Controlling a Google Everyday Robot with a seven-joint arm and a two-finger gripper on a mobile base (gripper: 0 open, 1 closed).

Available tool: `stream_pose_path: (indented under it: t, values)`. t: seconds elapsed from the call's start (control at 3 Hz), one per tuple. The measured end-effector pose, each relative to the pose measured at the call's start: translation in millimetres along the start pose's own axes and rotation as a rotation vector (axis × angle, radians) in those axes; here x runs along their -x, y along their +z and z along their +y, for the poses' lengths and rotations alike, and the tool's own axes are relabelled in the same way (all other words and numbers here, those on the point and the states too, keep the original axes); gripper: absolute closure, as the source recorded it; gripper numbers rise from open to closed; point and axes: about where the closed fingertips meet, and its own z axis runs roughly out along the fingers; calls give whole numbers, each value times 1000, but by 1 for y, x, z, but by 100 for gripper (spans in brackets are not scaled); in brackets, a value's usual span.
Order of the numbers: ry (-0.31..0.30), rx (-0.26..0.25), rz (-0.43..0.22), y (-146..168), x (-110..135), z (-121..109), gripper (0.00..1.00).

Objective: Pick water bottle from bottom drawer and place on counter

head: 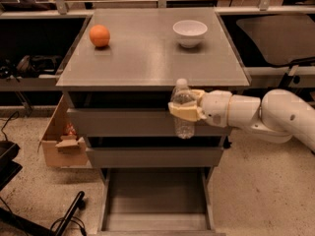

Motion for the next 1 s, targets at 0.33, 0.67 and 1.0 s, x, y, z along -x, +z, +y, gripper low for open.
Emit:
stream_pose_path:
  t: [0.33,0.67,1.0]
  values:
    - [-19,-93,-19,-21,58,-19,100]
    - [-12,-230,-93,-40,107,-41,100]
    - [0,-358,-138,-47,130,-61,100]
